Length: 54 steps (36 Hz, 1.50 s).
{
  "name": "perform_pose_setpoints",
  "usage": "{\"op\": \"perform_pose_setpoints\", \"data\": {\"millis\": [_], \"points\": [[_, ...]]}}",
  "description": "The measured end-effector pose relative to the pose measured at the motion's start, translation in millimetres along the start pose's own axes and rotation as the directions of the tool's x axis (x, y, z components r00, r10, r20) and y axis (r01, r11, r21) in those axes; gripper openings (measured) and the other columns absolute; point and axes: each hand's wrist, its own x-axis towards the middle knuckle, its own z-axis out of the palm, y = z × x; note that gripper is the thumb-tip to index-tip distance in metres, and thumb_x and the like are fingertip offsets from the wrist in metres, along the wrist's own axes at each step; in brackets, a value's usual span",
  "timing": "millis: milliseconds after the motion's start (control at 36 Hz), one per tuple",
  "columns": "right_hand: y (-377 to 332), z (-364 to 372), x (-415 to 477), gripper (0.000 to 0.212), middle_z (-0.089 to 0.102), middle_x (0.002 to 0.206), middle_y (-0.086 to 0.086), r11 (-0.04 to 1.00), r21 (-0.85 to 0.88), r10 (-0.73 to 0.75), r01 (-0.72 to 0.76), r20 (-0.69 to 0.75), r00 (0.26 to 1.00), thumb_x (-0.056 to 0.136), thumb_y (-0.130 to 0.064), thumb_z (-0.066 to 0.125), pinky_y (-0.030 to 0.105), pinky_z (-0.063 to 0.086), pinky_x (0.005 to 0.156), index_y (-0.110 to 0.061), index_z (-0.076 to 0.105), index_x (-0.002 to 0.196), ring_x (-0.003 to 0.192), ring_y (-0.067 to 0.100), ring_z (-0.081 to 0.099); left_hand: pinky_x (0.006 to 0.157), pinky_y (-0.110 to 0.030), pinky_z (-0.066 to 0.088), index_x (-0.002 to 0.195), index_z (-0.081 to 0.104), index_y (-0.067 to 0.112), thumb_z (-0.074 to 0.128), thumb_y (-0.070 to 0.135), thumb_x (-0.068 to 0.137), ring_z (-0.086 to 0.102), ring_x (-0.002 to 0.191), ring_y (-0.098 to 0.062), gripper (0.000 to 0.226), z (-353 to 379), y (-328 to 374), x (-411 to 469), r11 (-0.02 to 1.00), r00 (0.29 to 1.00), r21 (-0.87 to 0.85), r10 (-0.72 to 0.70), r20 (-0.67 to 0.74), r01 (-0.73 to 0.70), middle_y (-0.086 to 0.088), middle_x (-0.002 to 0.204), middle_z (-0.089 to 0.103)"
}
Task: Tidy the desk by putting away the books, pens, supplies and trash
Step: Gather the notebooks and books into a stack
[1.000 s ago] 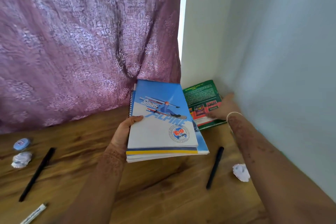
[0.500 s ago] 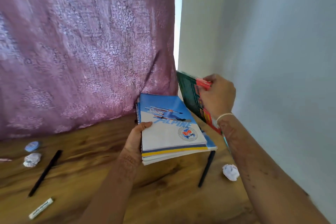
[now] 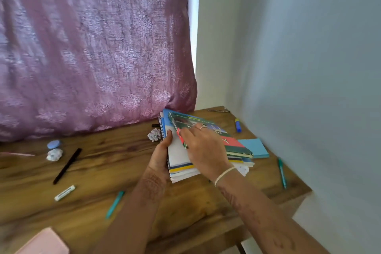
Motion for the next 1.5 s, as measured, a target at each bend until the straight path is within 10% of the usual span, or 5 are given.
{"op": "perform_pose_setpoints", "data": {"millis": [611,917,1083,1306,1500], "points": [[-103,-47,-40,0.029,0.066,0.076,-0.001,0.956,0.119,-0.276,0.268,0.056,0.959,0.091,-0.043,0.055,0.031,0.045,0.057,-0.016,0.066,0.086,0.073,0.018,0.060,0.057,-0.025,0.057,0.097,0.064,0.004,0.045,0.034,0.094,0.069,0.064,-0.019,0.036,-43,-9,-105,0.992,0.989,-0.004,0.127,-0.082,-0.128,-0.007,0.073,0.069],[-153,-85,-61,0.043,0.065,0.079,0.004,0.939,0.322,-0.171,0.124,0.121,0.978,0.085,-0.051,0.054,0.033,0.043,0.065,-0.010,0.065,0.089,0.076,0.023,0.057,0.072,-0.033,0.059,0.097,0.068,0.006,0.035,0.030,0.095,0.069,0.075,-0.024,0.041,-59,-13,-167,0.991,0.991,-0.042,0.126,-0.033,-0.128,-0.011,0.084,0.070],[-155,-117,-83,0.043,0.064,0.078,-0.007,0.874,0.389,0.158,-0.291,0.338,0.928,0.091,-0.059,0.040,0.035,0.047,0.069,-0.023,0.064,0.090,0.074,0.014,0.056,0.056,-0.032,0.058,0.096,0.067,0.007,0.039,0.029,0.093,0.070,0.062,-0.026,0.036,-71,-29,-201,0.995,0.995,0.058,0.089,-0.042,-0.087,-0.014,0.076,0.072],[-93,-114,-125,0.059,0.060,0.117,-0.001,0.499,-0.006,0.610,-0.867,0.713,0.346,0.079,-0.067,0.051,0.043,0.043,0.099,-0.022,0.053,0.118,0.113,0.023,0.056,0.093,-0.054,0.048,0.135,0.052,0.006,0.061,0.033,0.069,0.065,0.091,-0.037,0.071,-82,-49,-221,0.997,0.983,0.082,0.021,-0.184,-0.006,-0.026,0.123,0.062],[-53,-102,-144,0.068,0.075,0.094,0.014,-0.268,0.011,0.259,-0.963,0.964,-0.061,0.073,-0.064,0.068,0.035,0.059,0.077,-0.008,0.066,0.112,0.077,0.027,0.072,0.086,-0.054,0.052,0.129,0.055,0.005,0.055,0.031,0.079,0.067,0.088,-0.037,0.056,-82,-66,-210,0.997,0.981,0.072,0.031,-0.192,-0.017,-0.025,0.113,0.066]]}}
